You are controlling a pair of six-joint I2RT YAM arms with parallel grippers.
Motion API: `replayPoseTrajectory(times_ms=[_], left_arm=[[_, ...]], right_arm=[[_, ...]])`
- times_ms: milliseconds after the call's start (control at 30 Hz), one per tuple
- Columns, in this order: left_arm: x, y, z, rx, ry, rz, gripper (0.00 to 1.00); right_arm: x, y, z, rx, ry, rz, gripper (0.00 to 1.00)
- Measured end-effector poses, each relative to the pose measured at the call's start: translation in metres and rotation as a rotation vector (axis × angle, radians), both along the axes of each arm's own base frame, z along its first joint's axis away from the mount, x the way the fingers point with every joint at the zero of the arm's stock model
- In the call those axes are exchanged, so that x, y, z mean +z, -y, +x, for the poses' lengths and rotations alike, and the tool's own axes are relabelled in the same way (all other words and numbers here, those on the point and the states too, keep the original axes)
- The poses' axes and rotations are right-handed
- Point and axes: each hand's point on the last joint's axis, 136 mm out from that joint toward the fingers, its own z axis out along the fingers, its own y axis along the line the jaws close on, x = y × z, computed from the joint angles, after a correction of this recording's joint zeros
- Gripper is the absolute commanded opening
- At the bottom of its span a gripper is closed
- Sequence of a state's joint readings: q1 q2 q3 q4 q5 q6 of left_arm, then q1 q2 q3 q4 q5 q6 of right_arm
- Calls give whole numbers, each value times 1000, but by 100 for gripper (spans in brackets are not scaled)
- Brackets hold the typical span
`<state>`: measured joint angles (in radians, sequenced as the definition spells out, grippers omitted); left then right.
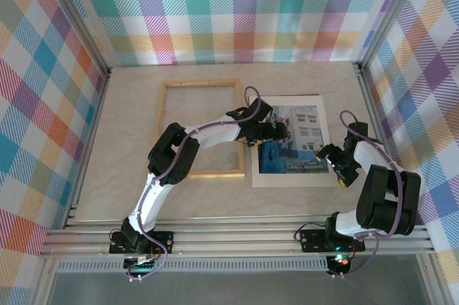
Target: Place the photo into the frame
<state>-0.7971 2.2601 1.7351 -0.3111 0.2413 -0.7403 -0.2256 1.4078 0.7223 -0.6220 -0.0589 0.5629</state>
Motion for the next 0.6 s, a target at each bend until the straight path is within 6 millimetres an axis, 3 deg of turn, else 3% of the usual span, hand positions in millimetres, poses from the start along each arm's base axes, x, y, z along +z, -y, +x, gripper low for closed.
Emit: replayPoseTrajectory(times_ms=[333,600], left_arm=[[-1,0,1,2,3,1,100],[-1,0,1,2,2,1,100]], right_arm=[[23,-26,17,61,154,135,95],[26,-27,15,91,149,134,95]])
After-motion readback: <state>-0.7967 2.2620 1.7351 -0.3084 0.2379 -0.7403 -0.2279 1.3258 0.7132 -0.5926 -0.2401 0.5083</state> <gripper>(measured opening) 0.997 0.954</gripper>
